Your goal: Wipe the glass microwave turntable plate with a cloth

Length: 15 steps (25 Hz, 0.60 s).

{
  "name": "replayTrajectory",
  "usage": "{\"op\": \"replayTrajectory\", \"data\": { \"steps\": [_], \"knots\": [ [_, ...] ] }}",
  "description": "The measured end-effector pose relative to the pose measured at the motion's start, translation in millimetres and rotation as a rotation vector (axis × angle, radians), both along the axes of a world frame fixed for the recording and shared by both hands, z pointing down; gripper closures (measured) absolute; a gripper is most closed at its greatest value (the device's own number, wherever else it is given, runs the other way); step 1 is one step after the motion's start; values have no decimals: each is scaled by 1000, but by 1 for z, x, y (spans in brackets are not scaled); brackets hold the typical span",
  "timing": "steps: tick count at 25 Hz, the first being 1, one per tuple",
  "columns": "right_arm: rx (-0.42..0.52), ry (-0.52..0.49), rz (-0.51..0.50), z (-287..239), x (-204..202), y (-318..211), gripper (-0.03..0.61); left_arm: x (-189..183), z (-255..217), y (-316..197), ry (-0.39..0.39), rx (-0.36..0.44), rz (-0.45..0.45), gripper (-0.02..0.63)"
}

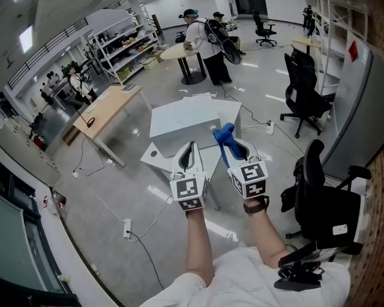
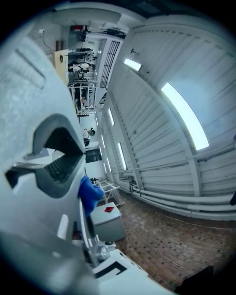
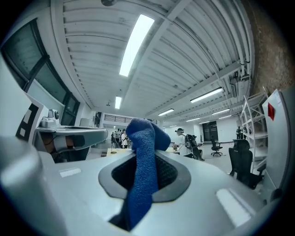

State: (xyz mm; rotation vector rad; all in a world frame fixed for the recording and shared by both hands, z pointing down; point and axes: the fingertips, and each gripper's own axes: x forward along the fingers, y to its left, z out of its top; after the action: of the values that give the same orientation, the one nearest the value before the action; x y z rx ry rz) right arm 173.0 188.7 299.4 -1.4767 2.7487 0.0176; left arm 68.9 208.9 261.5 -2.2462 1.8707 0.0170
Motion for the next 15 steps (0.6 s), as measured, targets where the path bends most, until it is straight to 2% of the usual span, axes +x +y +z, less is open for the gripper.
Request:
{"op": "replayTrajectory", "data": {
  "steps": [8,15],
  "knots": [
    [-40,-37,-85,20,-11,-42,523,-8,35,-43,-20,-71,-62,611],
    [-34,-40,-131,35,-40,-78,523,-31,56,-86,9,-90,-88,611]
  ]
}}
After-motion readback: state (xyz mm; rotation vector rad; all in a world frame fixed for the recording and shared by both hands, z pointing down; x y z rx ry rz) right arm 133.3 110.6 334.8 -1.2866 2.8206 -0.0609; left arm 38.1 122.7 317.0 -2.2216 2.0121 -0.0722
